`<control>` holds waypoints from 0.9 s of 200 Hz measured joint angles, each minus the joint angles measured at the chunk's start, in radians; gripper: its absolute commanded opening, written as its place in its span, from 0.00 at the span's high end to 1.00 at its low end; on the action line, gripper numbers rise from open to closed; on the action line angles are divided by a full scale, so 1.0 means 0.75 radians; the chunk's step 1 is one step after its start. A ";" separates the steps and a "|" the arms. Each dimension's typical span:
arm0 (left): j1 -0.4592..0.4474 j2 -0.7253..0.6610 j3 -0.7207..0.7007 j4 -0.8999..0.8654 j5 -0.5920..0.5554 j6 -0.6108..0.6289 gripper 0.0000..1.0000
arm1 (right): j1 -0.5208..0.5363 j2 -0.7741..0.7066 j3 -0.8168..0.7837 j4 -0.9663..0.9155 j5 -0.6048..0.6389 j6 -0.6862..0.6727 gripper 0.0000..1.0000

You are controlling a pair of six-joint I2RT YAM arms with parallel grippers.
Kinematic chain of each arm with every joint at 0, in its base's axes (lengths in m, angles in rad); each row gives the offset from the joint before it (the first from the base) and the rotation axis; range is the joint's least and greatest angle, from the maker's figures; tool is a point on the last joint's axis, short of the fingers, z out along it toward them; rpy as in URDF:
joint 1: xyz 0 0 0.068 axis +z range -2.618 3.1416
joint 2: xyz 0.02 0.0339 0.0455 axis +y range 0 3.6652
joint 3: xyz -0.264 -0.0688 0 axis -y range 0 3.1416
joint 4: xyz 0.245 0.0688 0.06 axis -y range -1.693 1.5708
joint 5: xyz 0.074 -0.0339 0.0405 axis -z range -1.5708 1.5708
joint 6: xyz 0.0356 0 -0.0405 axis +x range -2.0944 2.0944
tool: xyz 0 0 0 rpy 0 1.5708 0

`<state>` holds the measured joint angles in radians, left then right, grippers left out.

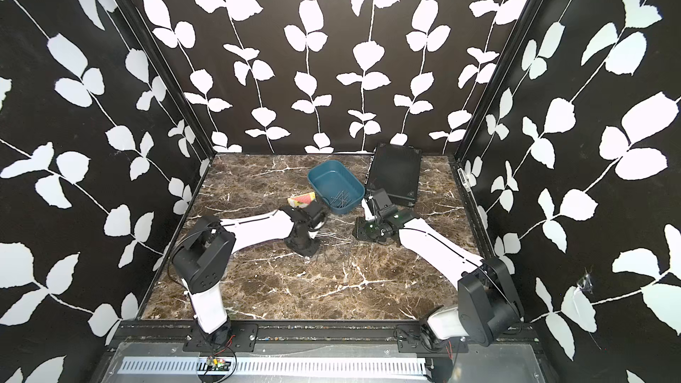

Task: Put the nails on the desktop into the storage box
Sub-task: Pick up the nail from the center of the board, then place the nail in the storage box.

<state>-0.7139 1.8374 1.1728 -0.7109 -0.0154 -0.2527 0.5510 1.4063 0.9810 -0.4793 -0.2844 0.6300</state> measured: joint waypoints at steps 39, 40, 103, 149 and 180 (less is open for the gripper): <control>0.126 -0.007 0.024 -0.069 0.008 0.079 1.00 | 0.001 0.002 0.000 0.020 0.001 0.022 0.71; 0.126 -0.007 0.026 -0.070 0.010 0.083 1.00 | 0.001 0.002 0.000 0.021 0.001 0.022 0.71; 0.123 -0.069 0.252 -0.134 0.079 0.159 1.00 | 0.004 0.001 0.000 0.032 0.019 0.028 0.71; 0.132 0.076 0.689 -0.168 0.132 0.221 1.00 | 0.003 -0.057 0.000 -0.014 0.055 0.012 0.71; 0.133 0.336 1.041 -0.182 0.181 0.264 1.00 | -0.012 -0.124 0.000 -0.061 0.068 -0.017 0.71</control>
<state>-0.6144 2.0892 1.9537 -0.8471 0.1200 -0.0547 0.5419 1.3136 0.9810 -0.5247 -0.2333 0.6170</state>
